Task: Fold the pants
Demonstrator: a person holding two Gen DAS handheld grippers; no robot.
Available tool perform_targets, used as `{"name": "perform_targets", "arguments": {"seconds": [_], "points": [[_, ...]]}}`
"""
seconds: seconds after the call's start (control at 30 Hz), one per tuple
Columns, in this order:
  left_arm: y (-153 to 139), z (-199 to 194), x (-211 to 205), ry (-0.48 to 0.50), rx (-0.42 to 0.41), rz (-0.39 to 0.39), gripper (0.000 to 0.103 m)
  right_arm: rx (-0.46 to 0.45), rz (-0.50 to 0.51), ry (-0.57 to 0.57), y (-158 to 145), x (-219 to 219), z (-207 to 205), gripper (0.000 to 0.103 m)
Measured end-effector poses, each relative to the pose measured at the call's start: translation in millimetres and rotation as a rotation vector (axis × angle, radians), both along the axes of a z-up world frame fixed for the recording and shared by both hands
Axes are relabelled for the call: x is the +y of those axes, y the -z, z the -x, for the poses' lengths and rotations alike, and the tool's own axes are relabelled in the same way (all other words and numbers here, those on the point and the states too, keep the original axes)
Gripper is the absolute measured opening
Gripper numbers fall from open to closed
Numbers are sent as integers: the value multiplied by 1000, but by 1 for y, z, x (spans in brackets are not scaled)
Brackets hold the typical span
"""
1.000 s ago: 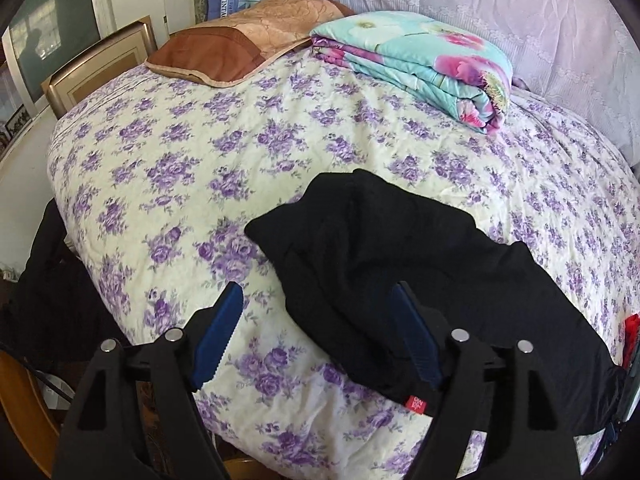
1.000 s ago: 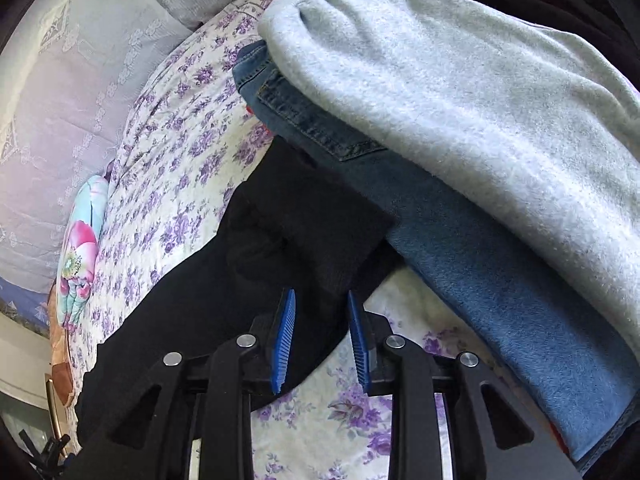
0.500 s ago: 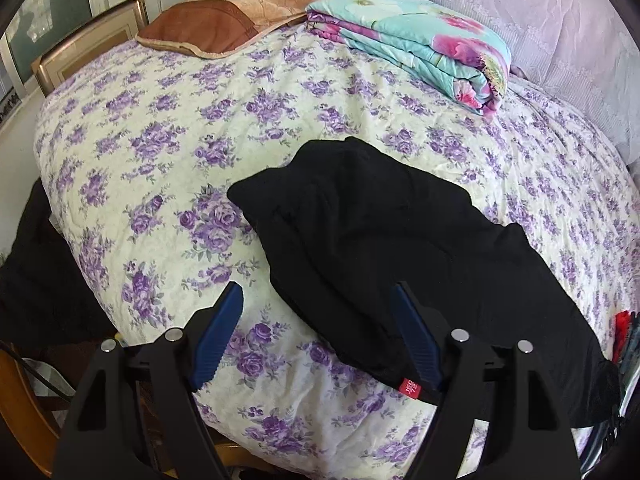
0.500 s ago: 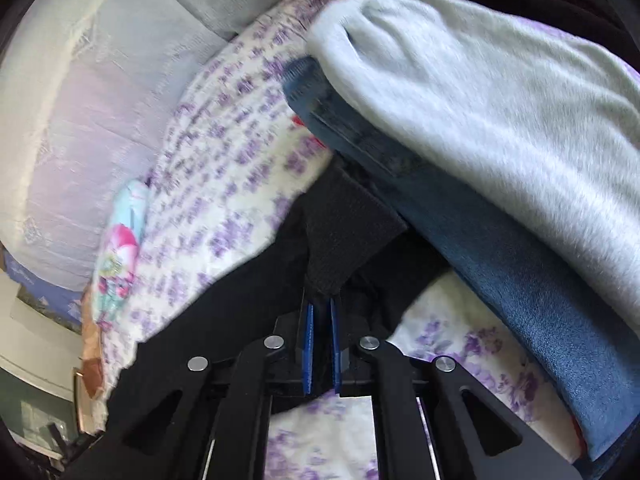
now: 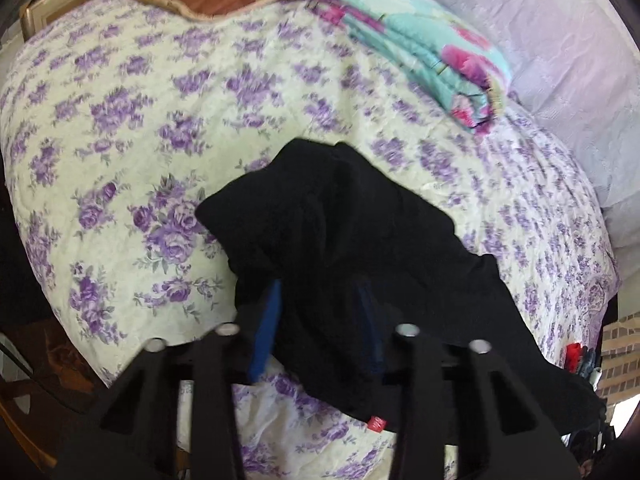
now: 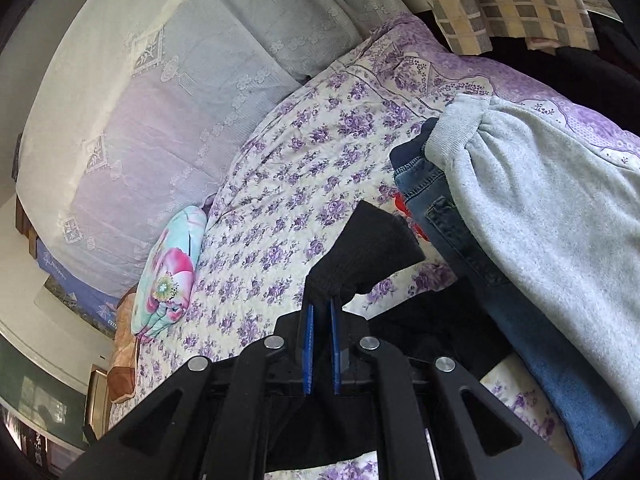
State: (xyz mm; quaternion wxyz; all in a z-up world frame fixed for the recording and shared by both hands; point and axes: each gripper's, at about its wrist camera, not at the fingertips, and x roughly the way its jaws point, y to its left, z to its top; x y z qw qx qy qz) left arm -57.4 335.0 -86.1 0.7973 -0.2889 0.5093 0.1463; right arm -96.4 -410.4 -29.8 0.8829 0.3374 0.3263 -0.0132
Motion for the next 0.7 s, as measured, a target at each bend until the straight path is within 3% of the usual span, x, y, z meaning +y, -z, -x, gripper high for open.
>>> {"name": "perform_targets", "arguments": {"seconds": [0.03,0.1,0.2,0.27,0.4,0.5,0.57,0.7], "points": [[2,0,3,-14,1,12,12,2,1,3,0,-1,0,7],[-4,4,10,-40,-28,62,7,2,10,9,-3,1,0,7],[-24,6,20,-53,-97,168,6,-1,37,6,-11,3,1,7],[-39,-3,22,-42,-131,192,6,-9,64,0,-18,4,-3,7],[-67,-37,19,-10,-193,181,5,-29,97,2,-26,2,-18,7],[-93,-84,16,9,-252,151,5,-51,132,-3,-34,3,-46,7],[-109,-118,15,15,-280,119,0,-60,172,-11,-39,6,-73,7],[-131,-187,20,16,-334,62,0,-54,269,-27,-38,16,-130,7]]}}
